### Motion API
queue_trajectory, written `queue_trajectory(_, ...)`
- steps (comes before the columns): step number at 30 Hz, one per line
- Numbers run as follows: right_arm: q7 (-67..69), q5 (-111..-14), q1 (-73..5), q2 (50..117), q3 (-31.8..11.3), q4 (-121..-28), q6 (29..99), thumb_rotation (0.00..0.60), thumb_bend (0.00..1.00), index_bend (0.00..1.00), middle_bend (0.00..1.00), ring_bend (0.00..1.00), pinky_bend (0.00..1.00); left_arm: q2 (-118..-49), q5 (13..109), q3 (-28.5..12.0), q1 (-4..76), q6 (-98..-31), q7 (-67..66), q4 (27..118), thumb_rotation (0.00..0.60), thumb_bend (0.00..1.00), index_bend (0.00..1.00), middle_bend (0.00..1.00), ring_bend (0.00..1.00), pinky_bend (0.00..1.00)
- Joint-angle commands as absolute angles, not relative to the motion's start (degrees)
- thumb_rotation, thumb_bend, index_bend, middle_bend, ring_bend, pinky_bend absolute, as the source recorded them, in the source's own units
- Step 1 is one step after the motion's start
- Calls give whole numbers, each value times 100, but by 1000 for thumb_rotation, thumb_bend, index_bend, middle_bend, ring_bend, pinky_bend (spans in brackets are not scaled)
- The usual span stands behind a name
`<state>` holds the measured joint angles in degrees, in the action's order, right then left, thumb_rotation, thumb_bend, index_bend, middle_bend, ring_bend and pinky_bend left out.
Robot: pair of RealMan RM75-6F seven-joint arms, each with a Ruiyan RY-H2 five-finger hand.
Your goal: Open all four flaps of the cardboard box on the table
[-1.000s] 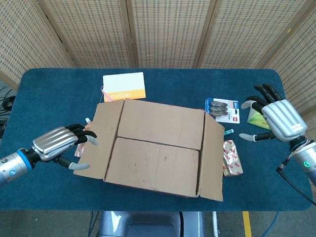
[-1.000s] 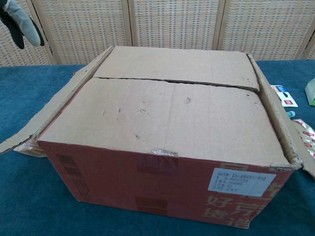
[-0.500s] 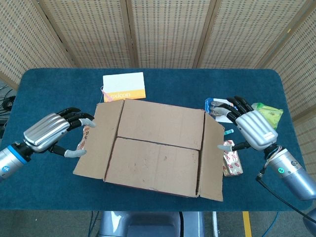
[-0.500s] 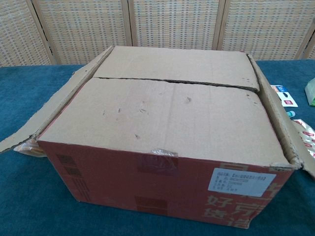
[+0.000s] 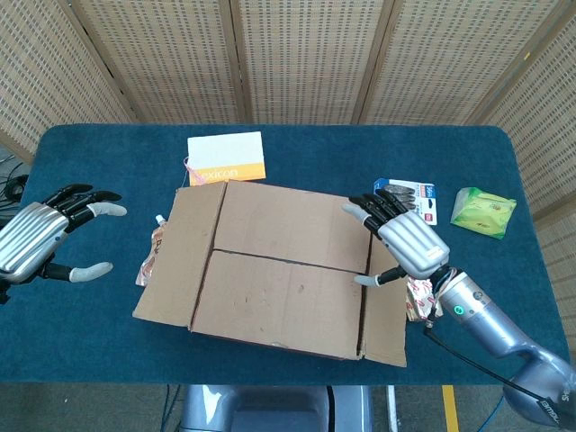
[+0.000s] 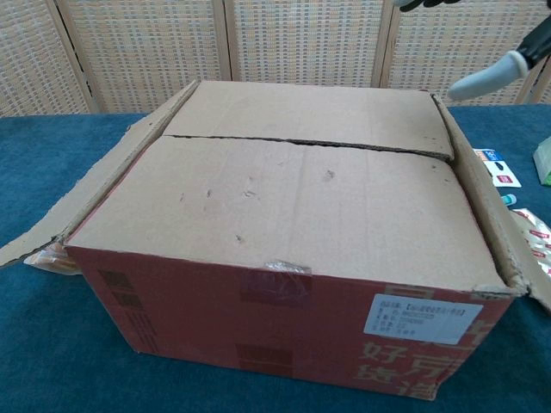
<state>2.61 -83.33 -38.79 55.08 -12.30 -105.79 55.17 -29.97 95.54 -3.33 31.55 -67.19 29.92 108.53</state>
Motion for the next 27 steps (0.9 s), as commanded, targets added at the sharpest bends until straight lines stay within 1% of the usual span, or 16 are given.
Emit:
queue_trajectory(1, -33, -8149, -4012, 5797, -1235, -10442, 5426, 395, 0, 0, 44, 0, 19, -3021, 9571, -296, 3035, -6817, 2907, 10817, 81, 0, 237, 188, 249, 114)
queue_trajectory(4, -293, -8021, -4056, 6007, -1241, -10312, 5457, 435, 0, 0, 26, 0, 19, -3062, 9576, -282, 2902, -6942, 2761, 10772, 79, 0, 237, 188, 249, 114)
queue_trajectory(12, -734, -7795, -4124, 6445, -1204, -9980, 5520, 489, 0, 0, 12, 0, 19, -3115, 9575, -242, 2702, -7027, 2695, 10723, 78, 0, 237, 187, 247, 114)
queue_trajectory(18, -1003, -7715, -4147, 6633, -1155, -9848, 5557, 493, 0, 0, 8, 0, 19, -3145, 9540, -241, 2666, -6944, 2758, 10669, 80, 0, 237, 185, 246, 114)
queue_trajectory(27, -1226, -7587, -4115, 6580, -1119, -10099, 5606, 496, 0, 0, 7, 0, 19, -3244, 9556, -272, 2701, -6771, 2849, 10570, 80, 0, 237, 181, 246, 114)
